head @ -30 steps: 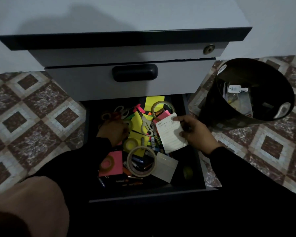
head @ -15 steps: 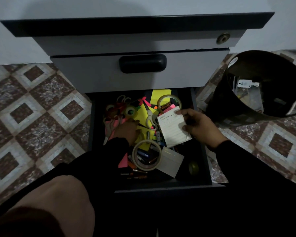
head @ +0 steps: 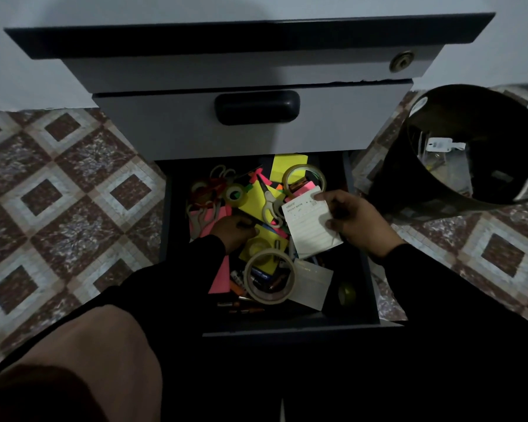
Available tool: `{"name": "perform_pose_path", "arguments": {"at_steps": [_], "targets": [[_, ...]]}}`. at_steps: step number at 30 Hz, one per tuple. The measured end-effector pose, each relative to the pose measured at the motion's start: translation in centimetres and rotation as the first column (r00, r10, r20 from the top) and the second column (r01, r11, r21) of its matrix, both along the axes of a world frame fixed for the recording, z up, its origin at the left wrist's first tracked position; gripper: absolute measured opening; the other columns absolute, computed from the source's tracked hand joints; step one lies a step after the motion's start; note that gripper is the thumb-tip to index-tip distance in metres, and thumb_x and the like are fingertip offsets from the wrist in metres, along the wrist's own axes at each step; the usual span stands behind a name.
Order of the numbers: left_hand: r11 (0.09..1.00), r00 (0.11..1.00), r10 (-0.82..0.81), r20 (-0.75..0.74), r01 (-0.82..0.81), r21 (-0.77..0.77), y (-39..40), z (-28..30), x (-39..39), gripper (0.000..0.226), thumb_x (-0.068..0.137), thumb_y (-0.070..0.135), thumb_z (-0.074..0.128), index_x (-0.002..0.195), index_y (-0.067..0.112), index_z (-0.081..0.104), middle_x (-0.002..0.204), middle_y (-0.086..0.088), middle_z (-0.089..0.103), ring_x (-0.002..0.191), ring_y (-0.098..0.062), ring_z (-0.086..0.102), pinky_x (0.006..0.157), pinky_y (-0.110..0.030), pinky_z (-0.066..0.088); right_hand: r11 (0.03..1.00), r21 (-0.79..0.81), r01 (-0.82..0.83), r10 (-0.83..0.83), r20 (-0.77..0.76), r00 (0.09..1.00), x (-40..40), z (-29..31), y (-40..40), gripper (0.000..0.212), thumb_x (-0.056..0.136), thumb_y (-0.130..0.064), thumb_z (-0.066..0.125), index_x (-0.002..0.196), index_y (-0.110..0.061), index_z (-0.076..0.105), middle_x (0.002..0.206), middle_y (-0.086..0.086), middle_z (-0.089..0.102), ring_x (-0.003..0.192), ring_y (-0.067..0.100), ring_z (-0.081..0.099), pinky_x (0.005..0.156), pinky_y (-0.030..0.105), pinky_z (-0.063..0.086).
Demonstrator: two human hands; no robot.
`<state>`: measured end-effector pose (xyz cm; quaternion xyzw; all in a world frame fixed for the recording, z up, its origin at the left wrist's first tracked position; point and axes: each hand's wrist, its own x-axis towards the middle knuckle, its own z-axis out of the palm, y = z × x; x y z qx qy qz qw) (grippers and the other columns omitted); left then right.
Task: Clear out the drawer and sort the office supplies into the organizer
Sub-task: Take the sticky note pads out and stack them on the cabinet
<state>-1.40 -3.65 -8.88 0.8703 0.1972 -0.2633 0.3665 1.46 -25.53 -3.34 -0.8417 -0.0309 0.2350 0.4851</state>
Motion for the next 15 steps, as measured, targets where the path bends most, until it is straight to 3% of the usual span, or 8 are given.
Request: {"name": "perform_pose_path", "arguments": {"at_steps": [4, 9, 13, 15], "targets": [[0.997, 0.997, -0.068, -0.021, 0.068, -0.032, 0.2, -0.4, 0.5, 0.039, 0.091, 0.028, 0.060, 0.123, 0.006, 0.057, 0.131, -0.013, 0.054, 0.118, -0.029, 0.052, 0.098, -0.033, 0.039, 1.000, -0.017, 0.006, -0.006, -0.012, 1.000, 0.1, -0.2, -0.1, 0.049, 0.079, 0.016, 0.056, 0.113, -0.019, 0.059, 0.112, 0.016, 0.062, 0.103, 0.028, 0.058, 0.088, 0.043, 0.049], [0.991, 0.991, -0.126, 0.052, 0.129, -0.047, 0.6, -0.2, 0.0, 0.029, 0.090, 0.011, 0.061, 0.117, 0.003, 0.056, 0.122, -0.015, 0.057, 0.113, -0.029, 0.053, 0.090, -0.031, 0.040, 1.000, -0.016, -0.001, 0.000, -0.018, 1.000, 0.1, -0.3, -0.1, 0.049, 0.080, 0.015, 0.055, 0.116, -0.018, 0.059, 0.111, 0.007, 0.061, 0.105, 0.024, 0.058, 0.089, 0.041, 0.049], [0.979, 0.969, -0.201, 0.145, 0.205, -0.011, 1.2, 0.5, -0.2, 0.016, 0.090, 0.003, 0.057, 0.102, 0.010, 0.050, 0.094, -0.014, 0.053, 0.087, -0.026, 0.053, 0.071, -0.032, 0.038, 1.000, -0.029, -0.006, 0.005, -0.010, 1.000, 0.1, -0.1, 0.1, 0.050, 0.080, 0.015, 0.055, 0.119, -0.016, 0.058, 0.113, 0.009, 0.061, 0.105, 0.024, 0.057, 0.090, 0.040, 0.049], [0.976, 0.946, -0.217, 0.239, 0.206, 0.069, 1.7, 0.8, -0.5, 0.023, 0.089, 0.001, 0.055, 0.099, 0.016, 0.042, 0.086, -0.012, 0.051, 0.078, -0.026, 0.052, 0.066, -0.035, 0.038, 0.999, -0.036, -0.009, 0.009, 0.008, 1.000, 0.0, 0.1, 0.2, 0.050, 0.080, 0.015, 0.055, 0.119, -0.016, 0.058, 0.107, 0.005, 0.060, 0.102, 0.022, 0.056, 0.088, 0.036, 0.048]]}}
